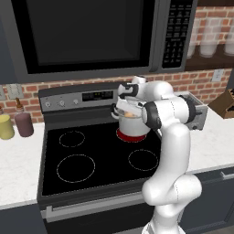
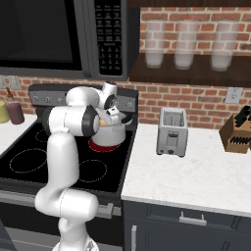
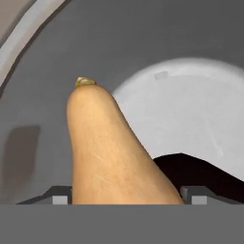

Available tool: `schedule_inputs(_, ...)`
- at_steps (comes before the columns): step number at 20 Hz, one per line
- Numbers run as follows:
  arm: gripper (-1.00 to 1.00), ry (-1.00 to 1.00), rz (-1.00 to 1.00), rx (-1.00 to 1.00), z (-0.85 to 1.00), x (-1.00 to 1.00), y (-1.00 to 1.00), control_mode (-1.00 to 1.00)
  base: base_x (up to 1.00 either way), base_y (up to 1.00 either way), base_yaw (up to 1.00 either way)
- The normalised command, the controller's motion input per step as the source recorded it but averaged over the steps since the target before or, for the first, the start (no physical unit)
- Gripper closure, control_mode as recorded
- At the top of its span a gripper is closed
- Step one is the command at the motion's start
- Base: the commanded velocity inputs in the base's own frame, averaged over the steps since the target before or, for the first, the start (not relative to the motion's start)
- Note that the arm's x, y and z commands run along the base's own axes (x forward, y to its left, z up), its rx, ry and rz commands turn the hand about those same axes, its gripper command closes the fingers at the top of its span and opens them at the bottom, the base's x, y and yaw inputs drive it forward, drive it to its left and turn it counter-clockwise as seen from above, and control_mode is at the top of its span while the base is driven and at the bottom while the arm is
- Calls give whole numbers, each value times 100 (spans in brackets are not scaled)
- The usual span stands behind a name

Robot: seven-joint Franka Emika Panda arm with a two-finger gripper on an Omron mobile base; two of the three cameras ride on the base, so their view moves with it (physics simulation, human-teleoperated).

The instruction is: Put the avocado and squash in the pot. Retrieve the spatula and lightly stir the vegetables in the pot.

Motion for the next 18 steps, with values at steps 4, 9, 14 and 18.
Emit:
schedule_inputs(4, -100, 0, 0, 4, 0, -2, -10, -100, 0, 0, 0)
schedule_inputs(9, -100, -5, 0, 4, 0, -4, -5, -100, 0, 0, 0)
schedule_inputs(14, -100, -5, 0, 2, 0, -7, -3, -100, 0, 0, 0)
schedule_inputs(18, -100, -7, 0, 0, 0, -11, 0, -100, 0, 0, 0)
